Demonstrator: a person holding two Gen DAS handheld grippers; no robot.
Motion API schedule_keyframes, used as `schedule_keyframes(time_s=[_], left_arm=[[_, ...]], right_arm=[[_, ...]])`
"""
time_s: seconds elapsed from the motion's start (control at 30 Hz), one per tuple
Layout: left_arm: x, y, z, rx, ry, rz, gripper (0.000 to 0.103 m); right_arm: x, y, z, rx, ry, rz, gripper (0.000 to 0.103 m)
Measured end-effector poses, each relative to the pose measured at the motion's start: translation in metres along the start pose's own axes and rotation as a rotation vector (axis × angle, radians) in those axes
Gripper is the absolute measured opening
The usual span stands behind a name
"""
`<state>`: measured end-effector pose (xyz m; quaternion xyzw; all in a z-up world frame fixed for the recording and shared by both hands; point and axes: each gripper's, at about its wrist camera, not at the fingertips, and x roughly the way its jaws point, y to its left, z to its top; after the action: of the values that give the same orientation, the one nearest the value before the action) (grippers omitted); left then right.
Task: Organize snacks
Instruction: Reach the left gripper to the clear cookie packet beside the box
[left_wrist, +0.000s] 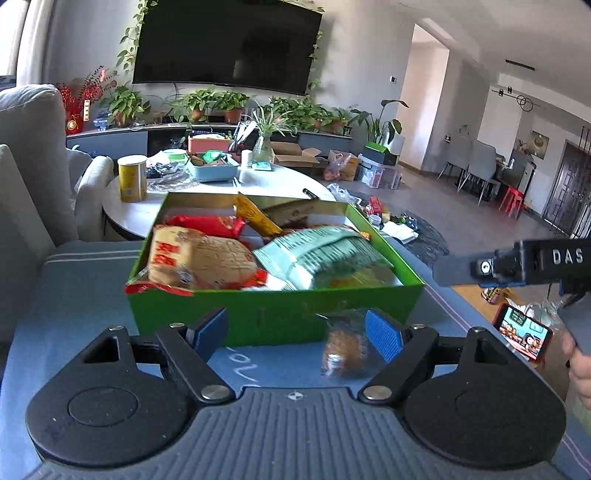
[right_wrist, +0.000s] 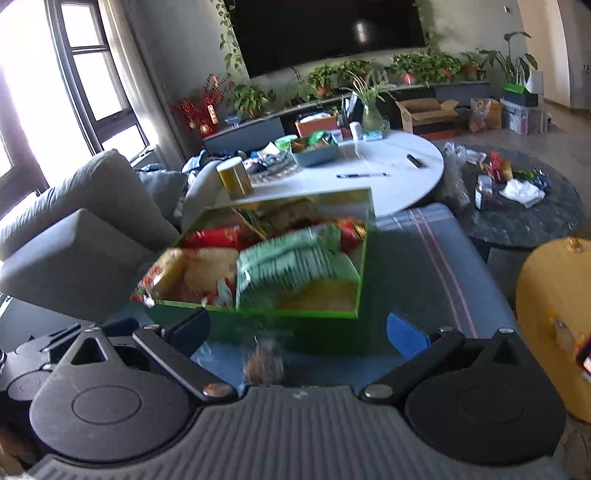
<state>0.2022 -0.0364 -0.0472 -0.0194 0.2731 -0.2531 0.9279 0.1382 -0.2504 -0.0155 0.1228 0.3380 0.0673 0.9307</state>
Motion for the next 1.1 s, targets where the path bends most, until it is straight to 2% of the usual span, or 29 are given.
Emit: schedule_keyframes(time_s=[0.4,0.53,0.63,0.77,0.93,1.0,1.1], left_arm=[[0.01,-0.03,-0.015,0.004,0.029,0.014,0.08],[0.021,-0.039,-0.019,0.012,0.054,0.014,0.08],[0.031,-0.049,-0.022,0.02,0.068,0.014,0.08],[0.047,-0.057,-0.022,0.022,0.077,0.038,0.08],[0.063,-0.058,-0.023,0.004,0.096,0.063,0.08],[0.068,-0.057,-0.025,0.003,0.099,0.069,0.08],[0.07,-0.057,-0.026,0.006,0.095,0.075,0.08]], right_arm=[[-0.026,-0.007,-0.035,0.005,0.024,-0.026,0.103],[-0.032,-0.009,-0.045,0.0,0.029,-0.028,0.103],[-0.032,-0.013,-0.052,0.001,0.043,-0.07,0.103],[-0.037,-0.02,-0.06,0.017,0.049,-0.08,0.103],[-0.051,-0.011,-0.061,0.0,0.022,-0.154,0.103],[-0.059,-0.002,-0.054,0.005,0.026,-0.132,0.103],[-0.071,0.015,-0.041,0.071,0.058,-0.174,0.103]])
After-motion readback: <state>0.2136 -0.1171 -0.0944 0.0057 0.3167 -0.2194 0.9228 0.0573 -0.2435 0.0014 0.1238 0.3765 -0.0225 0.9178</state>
